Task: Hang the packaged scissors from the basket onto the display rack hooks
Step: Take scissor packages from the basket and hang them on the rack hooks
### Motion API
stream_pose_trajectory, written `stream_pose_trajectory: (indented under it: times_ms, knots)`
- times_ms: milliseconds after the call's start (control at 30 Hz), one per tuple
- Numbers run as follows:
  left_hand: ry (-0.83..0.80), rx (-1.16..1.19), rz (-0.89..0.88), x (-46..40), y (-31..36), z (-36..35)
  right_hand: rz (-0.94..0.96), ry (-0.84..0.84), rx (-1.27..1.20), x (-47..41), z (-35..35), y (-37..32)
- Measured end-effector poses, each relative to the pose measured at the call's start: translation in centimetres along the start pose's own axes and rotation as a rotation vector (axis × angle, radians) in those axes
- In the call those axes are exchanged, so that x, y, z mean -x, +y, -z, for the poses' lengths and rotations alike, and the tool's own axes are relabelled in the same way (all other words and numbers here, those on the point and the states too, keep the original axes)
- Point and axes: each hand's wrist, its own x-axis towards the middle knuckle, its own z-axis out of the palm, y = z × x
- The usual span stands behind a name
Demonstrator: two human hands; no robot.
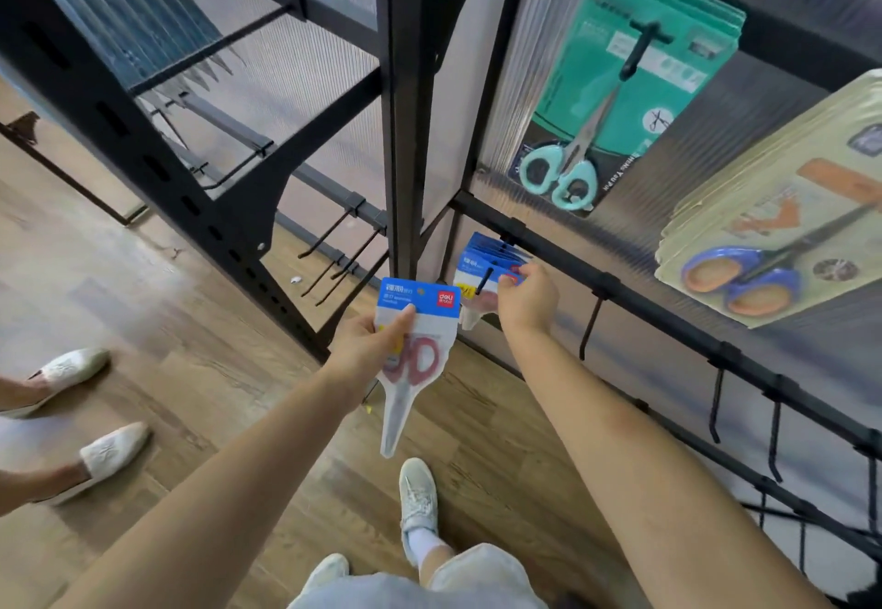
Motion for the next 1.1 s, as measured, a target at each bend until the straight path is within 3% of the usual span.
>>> stream_pose_trajectory:
  times_ms: [100, 267, 400, 833, 1100]
  knots:
    - [-0.055, -0.016, -0.015, 0.0, 0.1, -0.5, 0.137, 0.055, -0.173, 2.1, 1.1, 0.0]
    - [-0.124, -0.029, -0.048, 0.1, -0.2, -1.8, 0.133, -0.382, -0.329, 3.7, 2.6, -0.5]
    - [-0.171, -0.055, -0.056, -0.2, -1.0, -2.4, 0.202, -0.504, -0.175, 2.9, 3.3, 0.0]
    - [-0.039, -0.108, 0.015, -2.6, -1.7, -5.4, 0.235, -0.309, -0.040, 1.6, 2.7, 2.1]
    - [0.031, -0.079, 0.033, -4.5, -1.6, -6.7, 0.326, -0.277, 0.036, 0.5, 2.0, 2.3]
